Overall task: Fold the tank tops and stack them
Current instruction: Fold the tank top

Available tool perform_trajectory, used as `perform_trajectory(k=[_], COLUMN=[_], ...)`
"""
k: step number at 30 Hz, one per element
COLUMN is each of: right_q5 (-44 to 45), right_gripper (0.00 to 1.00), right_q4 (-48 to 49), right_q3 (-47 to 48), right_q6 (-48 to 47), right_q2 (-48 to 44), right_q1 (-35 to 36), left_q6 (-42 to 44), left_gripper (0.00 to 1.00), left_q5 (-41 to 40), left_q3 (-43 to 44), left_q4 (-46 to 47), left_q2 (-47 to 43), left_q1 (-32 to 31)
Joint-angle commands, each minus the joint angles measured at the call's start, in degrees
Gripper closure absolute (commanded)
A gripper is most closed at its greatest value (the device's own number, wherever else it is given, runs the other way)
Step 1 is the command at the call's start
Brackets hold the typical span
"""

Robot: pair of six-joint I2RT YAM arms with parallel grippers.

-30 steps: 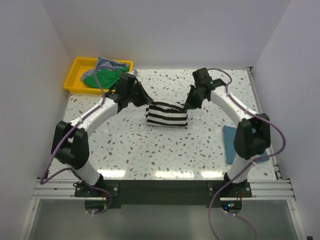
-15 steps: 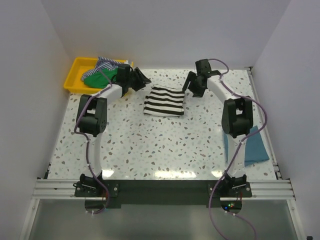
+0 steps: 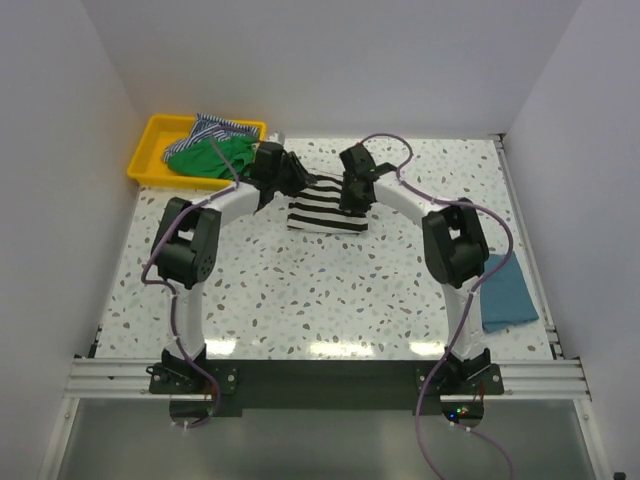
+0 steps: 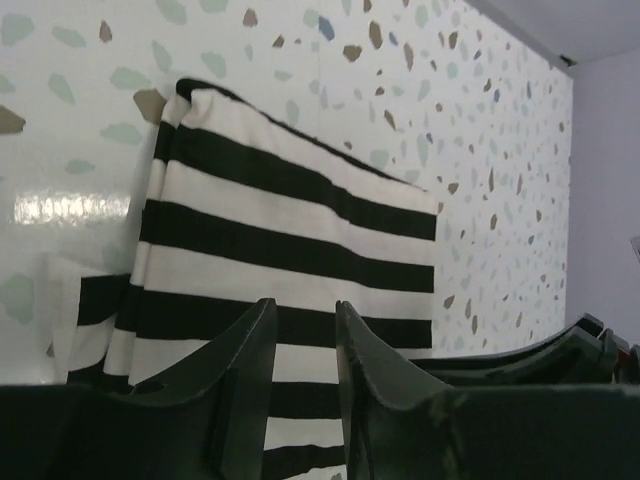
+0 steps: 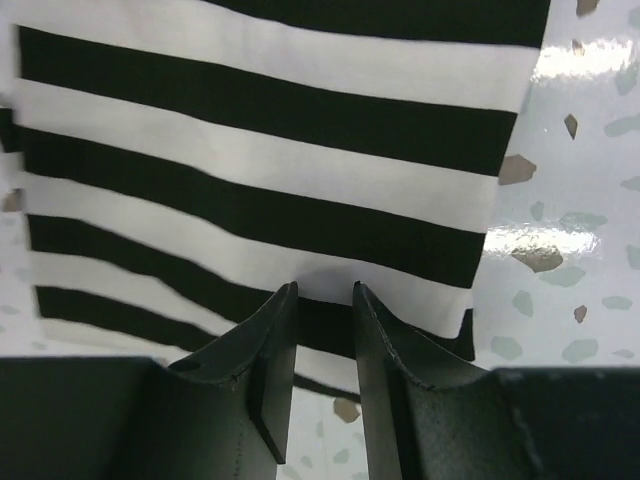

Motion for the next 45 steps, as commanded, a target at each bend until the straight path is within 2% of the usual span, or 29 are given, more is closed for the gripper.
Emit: perform_trajectory(k=[1,6,12,18,20,22,24,26,27,29,31,39,45], right_q5=[3.0,4.5,5.5,5.2,2.7,-0.3,-0.9,1.6,1.7,0.6,0.7,3.1,5.3], right_gripper=[0.68,0.67,0.65,0.64,0.64,0.63,0.62,0.62,0.62,0.62,0.61,0.57,0.5], right_q4=[2.0,2.8,4.0,6.9,9.4,16.5,23.7,20.2,17.3,17.6,18.9,14.8,11.0], right_q3=[-3.3,-7.9,-15.6,-26.9,-34.0,-43.6,-48.7,-47.5,-46.8,-48.9,-52.2,-54.0,-51.4], right_q6=[1.3,1.3,4.2,9.1,12.1,18.9,22.6,22.8,22.6,23.1,23.3,20.9,18.9], right_q2=[2.1,2.3,-1.6,-7.9,-12.6,-18.3,-20.7,-19.7,-19.4,-20.5,-22.2,-26.1,-25.6], right_q1=[-1.8,-0.6,0.9,1.0,1.3,3.5,6.9,11.4,12.2,12.8,12.8,12.8,12.7], left_q6=[1.6,0.6,1.1,2.0,3.1,3.1,3.1,3.9,5.2,6.0,6.0,3.9,3.8], left_gripper=[0.66,0.66,0.66,0.59,0.59,0.58,0.56,0.55,0.55,0.55,0.56,0.6,0.62], left_q5=[-3.8,-5.4,-6.9,-6.1,-4.7,-4.3,-4.3,-4.8,-6.7,-7.2,-6.5,-8.5,-8.2], left_q3=[-3.2,-9.6,-10.7,-13.2,-12.7,-12.5,-14.2,-15.1,-15.2,-15.9,-20.3,-35.5,-37.3], left_q4=[-0.7,1.3,-2.2,-1.4,-3.5,-4.4,-4.4,-7.6,-9.0,-11.2,-10.3,-2.4,-1.7], left_q2=[-0.2,-3.5,-4.3,-9.4,-10.2,-12.0,-15.0,-16.8,-17.7,-18.3,-19.6,-22.8,-22.0], left_q1=[-0.8,-1.1,-1.2,-1.2,-1.2,-1.2,-1.2,-1.1,-1.1,-1.2,-1.8,-6.6,-8.8])
